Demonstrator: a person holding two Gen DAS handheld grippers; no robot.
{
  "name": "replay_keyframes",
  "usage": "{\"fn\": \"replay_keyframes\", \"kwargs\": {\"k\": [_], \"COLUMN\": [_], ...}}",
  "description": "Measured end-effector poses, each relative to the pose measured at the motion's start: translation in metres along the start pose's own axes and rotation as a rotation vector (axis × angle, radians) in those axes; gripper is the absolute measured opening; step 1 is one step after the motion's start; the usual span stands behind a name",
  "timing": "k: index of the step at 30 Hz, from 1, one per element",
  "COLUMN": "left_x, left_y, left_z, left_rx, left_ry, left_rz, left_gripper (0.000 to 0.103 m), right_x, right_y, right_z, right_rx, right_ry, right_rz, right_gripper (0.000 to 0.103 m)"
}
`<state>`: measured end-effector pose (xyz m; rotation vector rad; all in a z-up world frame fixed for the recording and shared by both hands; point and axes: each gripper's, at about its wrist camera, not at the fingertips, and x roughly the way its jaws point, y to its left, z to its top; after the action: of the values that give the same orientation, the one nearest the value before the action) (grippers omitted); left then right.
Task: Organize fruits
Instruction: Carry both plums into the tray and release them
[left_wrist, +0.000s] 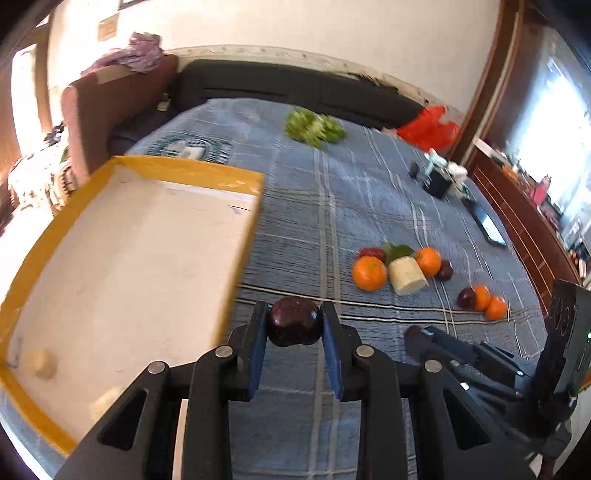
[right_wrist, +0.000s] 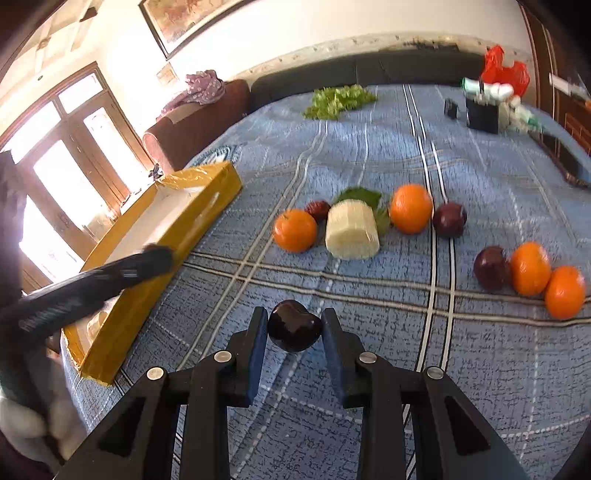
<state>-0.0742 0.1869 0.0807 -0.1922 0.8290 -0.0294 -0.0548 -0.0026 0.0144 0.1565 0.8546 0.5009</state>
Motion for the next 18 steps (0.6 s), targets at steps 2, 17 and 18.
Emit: {"fn": "replay_keyframes", "kwargs": {"k": [2, 17, 18], "left_x": [-0.017, -0.033, -0.030], "left_y": [0.019, 0.198, 0.203], "left_z": [0.000, 0.007, 0.007], "left_rx": [-0.028, -0.354, -0.359], "left_ry": [-0.033, -0.034, -0.024], "left_rz": [0.030, 0.144, 0.141], "left_gripper": [0.027, 0.028, 0.028], "right_x": [-0.008, 0.016, 0.027], "right_y": [0.010, 0.163, 0.173], "right_z": [0.002, 0.037, 0.037], "right_rx": [-0.017, -0.218, -0.231], "right_ry": [-0.028, 0.072, 0.096], "right_rz": [0.002, 0.254, 0.257], "right_gripper": [0.033, 0.034, 0.034]}}
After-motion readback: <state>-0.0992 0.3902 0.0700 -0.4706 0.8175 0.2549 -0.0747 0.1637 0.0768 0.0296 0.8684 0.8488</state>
